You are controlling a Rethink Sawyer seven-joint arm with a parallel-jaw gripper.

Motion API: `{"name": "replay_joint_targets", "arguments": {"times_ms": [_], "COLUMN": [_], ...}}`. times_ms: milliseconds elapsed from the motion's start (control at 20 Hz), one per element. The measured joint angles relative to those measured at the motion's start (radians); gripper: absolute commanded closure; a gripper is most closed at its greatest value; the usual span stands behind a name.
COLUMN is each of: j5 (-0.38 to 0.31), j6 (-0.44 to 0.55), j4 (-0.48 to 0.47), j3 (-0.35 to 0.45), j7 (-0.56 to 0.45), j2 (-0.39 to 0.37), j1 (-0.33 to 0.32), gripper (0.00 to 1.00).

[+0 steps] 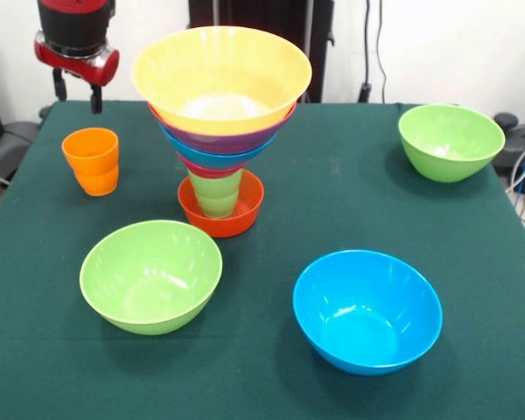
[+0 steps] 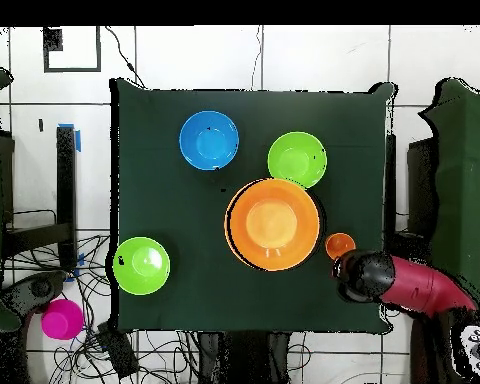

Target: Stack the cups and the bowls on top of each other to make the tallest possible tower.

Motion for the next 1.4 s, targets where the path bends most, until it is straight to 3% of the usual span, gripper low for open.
{"name": "replay_joint_targets", "arguments": {"times_ms": [1400], "j5": [0.025], "j6": [0.000], "j4": [-0.066], "j3": [0.007], "j7": [0.000], "j2": [0.023], "j1": [0.000], "gripper": [0.00]}}
